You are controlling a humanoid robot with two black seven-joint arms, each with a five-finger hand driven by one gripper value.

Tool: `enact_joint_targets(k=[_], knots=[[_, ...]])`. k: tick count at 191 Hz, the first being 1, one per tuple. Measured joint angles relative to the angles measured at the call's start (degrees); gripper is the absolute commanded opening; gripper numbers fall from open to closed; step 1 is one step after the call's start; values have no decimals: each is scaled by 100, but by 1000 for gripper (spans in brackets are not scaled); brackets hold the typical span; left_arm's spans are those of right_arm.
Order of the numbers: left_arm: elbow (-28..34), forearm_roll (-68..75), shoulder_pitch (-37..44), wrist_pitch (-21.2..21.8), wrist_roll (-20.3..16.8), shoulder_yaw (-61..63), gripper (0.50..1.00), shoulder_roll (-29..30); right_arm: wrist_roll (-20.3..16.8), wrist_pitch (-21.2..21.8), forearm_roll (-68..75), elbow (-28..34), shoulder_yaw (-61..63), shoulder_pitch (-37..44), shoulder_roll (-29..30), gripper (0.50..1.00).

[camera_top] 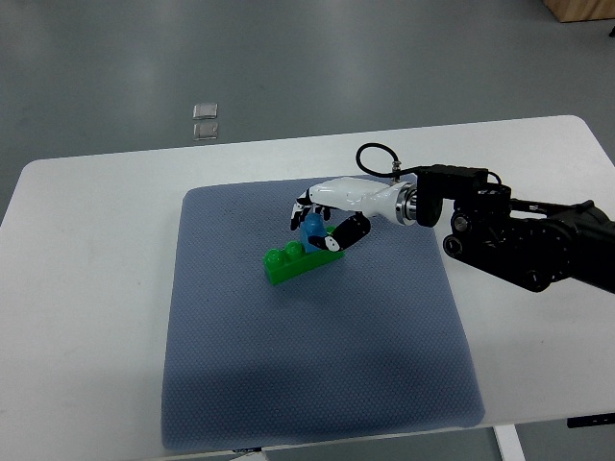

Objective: Stack blue block on green block with right hand

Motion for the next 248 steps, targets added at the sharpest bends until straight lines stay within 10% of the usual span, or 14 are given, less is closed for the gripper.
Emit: enact_joint_targets(k=[170, 186, 248], knots=[[-1, 0, 5, 0, 0, 0, 1000, 0, 113, -101, -96, -1, -8, -158, -48, 568], [-2, 0, 12, 0, 0, 0, 1000, 0, 114, -101, -96, 0, 1, -153, -68, 662], [-7, 0, 13, 0, 0, 0, 1000, 0, 114, -61, -29, -1, 33, -86, -122, 754]])
